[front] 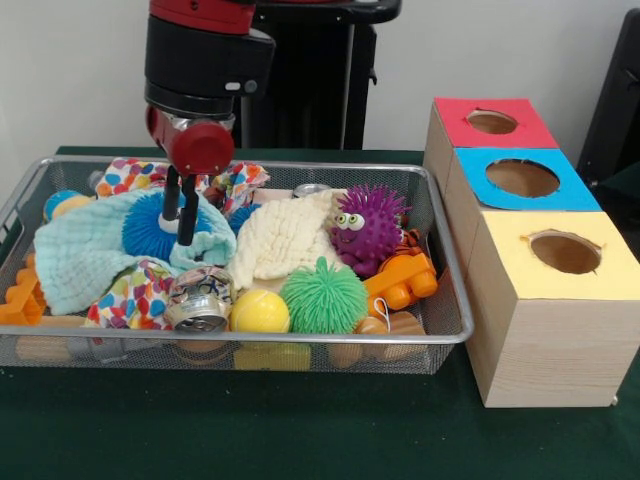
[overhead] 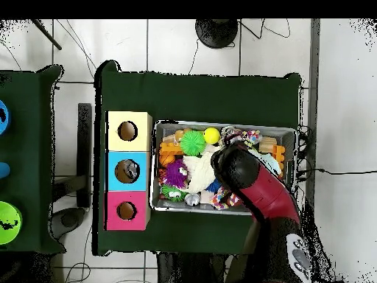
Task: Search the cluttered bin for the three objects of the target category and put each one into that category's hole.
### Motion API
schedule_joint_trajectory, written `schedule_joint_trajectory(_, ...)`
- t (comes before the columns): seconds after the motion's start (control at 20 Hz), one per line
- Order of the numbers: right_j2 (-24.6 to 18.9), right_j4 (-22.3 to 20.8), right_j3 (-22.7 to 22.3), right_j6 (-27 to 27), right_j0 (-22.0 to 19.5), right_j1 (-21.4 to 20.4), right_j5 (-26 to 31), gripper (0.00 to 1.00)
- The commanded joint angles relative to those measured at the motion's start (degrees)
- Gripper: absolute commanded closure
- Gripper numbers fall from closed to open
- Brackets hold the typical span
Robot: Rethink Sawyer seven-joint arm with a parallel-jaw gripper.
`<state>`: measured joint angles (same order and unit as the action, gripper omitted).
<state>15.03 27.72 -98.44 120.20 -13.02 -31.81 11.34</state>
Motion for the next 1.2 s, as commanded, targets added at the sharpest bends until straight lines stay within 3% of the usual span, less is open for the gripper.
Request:
schedule_joint_trajectory(0.05, 0.37, 4.99, -1.99, 16.81, 3.01, 3.67, -1.16, 0.00)
schedule_joint_trajectory(0.4, 1.05, 6.54, -0.16, 15.37, 3.95, 5.69, -0.86, 0.00)
schedule_joint_trajectory(0.85, -1.23, 7.29, -0.25, 14.24, 3.35, 6.65, -2.62, 0.00)
schedule_joint_trajectory(1.2, 0.69, 7.37, 2.04, 13.36, 4.19, 8.07, 0.42, 0.00)
